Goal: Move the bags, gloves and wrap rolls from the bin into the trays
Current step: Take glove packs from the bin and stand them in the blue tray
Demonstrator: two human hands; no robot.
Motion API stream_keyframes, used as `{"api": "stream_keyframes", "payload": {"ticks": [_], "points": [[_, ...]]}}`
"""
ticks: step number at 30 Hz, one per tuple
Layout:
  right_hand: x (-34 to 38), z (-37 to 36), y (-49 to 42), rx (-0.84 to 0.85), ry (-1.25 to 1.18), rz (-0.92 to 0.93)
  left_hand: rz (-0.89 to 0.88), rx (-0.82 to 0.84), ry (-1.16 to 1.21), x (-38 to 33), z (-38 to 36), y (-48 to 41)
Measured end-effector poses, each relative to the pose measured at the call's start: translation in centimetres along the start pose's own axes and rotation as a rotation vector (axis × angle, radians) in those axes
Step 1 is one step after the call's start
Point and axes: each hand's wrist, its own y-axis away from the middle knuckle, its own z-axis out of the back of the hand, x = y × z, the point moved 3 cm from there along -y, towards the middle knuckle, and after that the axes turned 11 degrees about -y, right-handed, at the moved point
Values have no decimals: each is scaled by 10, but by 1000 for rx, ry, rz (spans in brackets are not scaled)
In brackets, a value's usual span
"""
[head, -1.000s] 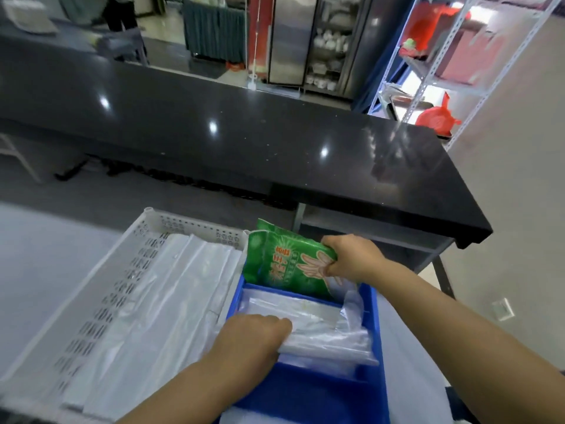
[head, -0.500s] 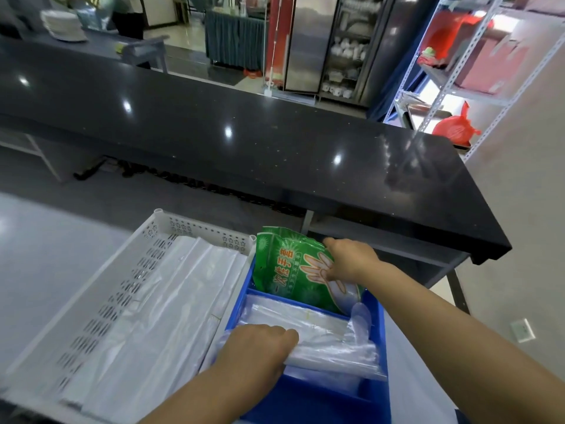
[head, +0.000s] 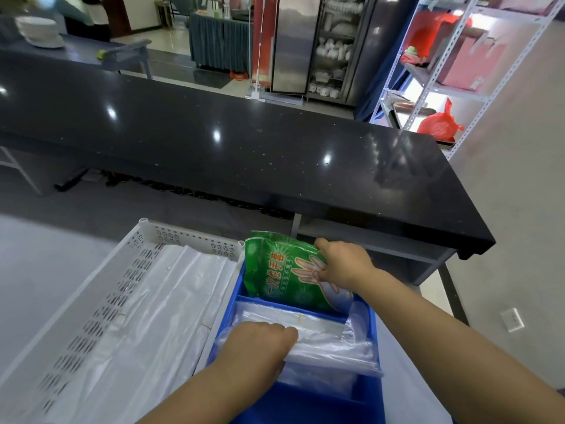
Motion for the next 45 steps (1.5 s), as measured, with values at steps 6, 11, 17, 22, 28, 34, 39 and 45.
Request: {"api": "stream_keyframes", "payload": {"ticks": [6, 11, 17, 22, 28, 34, 39, 45], "points": [[16, 26, 17, -193, -3, 115, 51, -28, 2, 13, 3, -14], [37, 31, 64, -181, -383, 259, 112, -192, 15, 41, 21, -45], [22, 0, 75, -447, -18, 334, 64, -224, -61, 41, 18, -85], [7, -35, 66, -252, -110, 95, 50, -225, -31, 54, -6, -86], [-3, -55, 58, -20, -221, -78, -105, -429, 39, 53, -4, -74], [-4, -36, 58, -54, -185, -77, -3, -216, 100, 59, -17, -87], [0, -32, 67, -228, -228, -23, -6, -134, 141, 57, -23, -94], [-2, -33, 74, -328, -248, 1, -104, -479, 7, 65, 5, -64]]}}
